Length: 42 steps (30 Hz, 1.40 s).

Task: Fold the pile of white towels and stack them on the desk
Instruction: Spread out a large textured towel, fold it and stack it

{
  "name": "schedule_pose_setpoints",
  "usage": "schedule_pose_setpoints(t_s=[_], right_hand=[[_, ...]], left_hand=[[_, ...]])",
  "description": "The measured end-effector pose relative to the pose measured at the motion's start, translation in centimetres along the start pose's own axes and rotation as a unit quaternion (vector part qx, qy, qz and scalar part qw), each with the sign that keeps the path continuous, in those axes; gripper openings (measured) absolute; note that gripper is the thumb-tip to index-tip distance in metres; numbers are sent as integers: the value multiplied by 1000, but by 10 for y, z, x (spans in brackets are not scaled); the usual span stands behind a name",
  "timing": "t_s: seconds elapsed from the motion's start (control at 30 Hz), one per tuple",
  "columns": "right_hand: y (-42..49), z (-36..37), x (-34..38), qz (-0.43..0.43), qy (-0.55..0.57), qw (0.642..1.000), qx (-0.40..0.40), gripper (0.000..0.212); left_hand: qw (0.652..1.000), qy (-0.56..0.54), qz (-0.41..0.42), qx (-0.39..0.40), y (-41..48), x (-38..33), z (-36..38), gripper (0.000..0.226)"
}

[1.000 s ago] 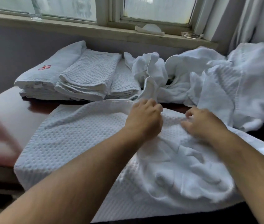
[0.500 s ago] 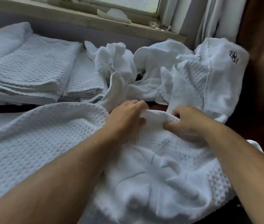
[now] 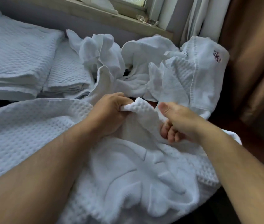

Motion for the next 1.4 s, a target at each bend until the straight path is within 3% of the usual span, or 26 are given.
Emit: schedule_pose_setpoints(t_s=[0.1,0.2,0.33,0.43,0.5,0.6,0.63,0.67,0.77,0.83,0.9,0.97,1.03,1.17,1.3,1.4], right_hand=[[2,2,-4,47,-89,983,151,41],[-3,1,5,-29,-246,959,137,34],[-4,-22,12,-52,-182,982,-6,36],[-13,-56,15,-47,-141,976,-158,36],[-21,-81,16,-48,-113,942,-313,36],[-44,-105,19,-141,26,829,-541,26],[-48,-109,18,-157,55,799,-578,27],[-44,-110,16,-144,63,796,-584,35],[-8,-97,2,26,-64,886,-458,89],[10,-69,-11,91,-161,922,-339,92],[19,-37,-27,104,-203,936,-266,88],[21,-14,-43,123,-211,943,-227,93],[16,-7,-53,118,-214,947,-210,92],[2,-27,-61,81,-208,962,-160,80],[-17,-44,-96,206,-317,920,-106,96],[-32,-56,-110,232,-350,902,-96,95]], left_hand=[[999,-21,28,-8,-2,-1,1,32],[999,-29,36,-19,-2,0,1,44],[999,5,42,-24,-2,-2,-1,43],[996,70,43,-28,0,-7,-3,32],[993,113,11,-42,2,-6,-2,42],[978,200,18,-62,3,-12,0,66],[972,224,31,-63,3,-16,1,70],[967,242,41,-62,3,-19,2,74],[961,274,40,-22,0,-23,7,71],[967,243,37,60,-2,-23,18,56],[960,215,6,180,-6,-15,36,56],[926,233,-39,295,-16,-2,55,68],[903,257,-54,340,-21,6,64,78],[897,276,-43,343,-19,14,63,88],[891,291,-22,349,-17,15,63,91],[886,294,-5,359,-19,10,61,84]])
Point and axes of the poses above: each hand's wrist, its own y-axis towards the middle knuckle, its own z-axis out of the palm, x = y × z, the point moved 5 cm from there along y, towards the middle knuckle, and after that the axes turned 11 degrees about z, right-handed, at the moved point
